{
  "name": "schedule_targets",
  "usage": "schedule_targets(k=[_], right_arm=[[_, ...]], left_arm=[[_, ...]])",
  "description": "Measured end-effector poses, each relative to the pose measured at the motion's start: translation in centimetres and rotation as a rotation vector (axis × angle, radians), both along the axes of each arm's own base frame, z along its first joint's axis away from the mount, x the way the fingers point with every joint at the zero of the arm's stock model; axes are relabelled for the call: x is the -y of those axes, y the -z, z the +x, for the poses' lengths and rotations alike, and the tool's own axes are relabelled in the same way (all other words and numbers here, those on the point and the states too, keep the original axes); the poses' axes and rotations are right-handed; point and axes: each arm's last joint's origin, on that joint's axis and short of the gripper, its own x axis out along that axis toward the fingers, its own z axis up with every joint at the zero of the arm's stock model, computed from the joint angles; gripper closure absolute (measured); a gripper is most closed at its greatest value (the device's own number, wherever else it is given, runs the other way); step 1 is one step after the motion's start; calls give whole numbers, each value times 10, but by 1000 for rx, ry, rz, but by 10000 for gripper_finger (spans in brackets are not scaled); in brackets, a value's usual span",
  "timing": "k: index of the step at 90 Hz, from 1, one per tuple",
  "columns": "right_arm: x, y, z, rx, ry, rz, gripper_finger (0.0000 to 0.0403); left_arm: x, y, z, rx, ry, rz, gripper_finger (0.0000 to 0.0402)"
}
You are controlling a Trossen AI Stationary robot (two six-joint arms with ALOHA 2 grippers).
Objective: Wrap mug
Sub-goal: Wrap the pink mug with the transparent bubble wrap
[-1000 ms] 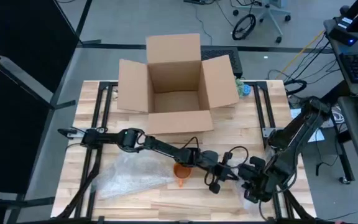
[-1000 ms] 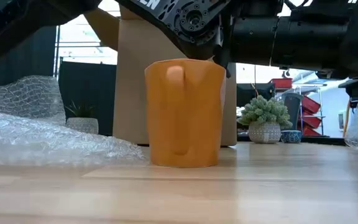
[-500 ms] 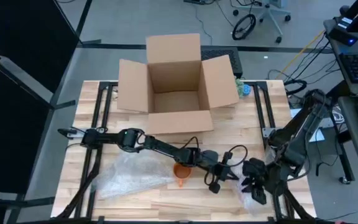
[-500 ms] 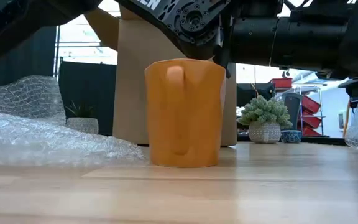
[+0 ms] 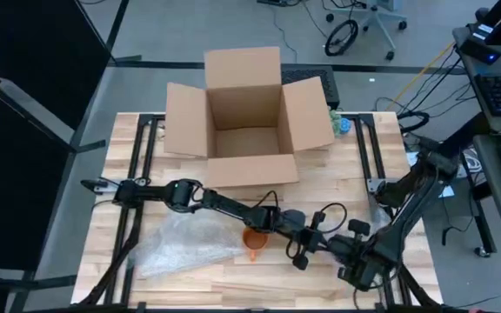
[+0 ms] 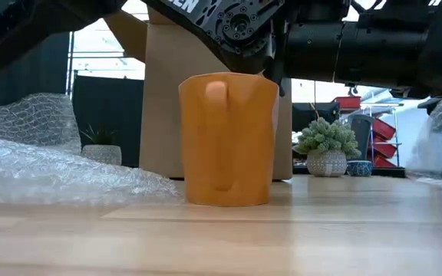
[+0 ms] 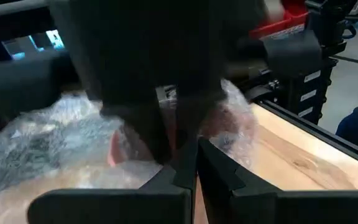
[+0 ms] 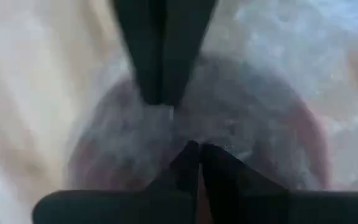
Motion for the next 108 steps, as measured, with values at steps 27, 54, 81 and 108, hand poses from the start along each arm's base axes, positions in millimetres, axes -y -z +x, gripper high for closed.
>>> schedule_targets(k=[27, 54, 81, 108], right_arm=[[6, 4, 14, -84, -29, 80, 400], [21, -37, 6, 38, -37, 197, 399], [44, -82, -14, 170, -33, 354, 399], [64, -89, -40, 64, 105, 284, 399]], left_arm=[[0, 1, 0, -4, 0, 1, 402], [0, 1, 0, -6, -3, 2, 402], [0, 1, 0, -6, -1, 2, 402], [0, 1, 0, -6, -1, 2, 402]])
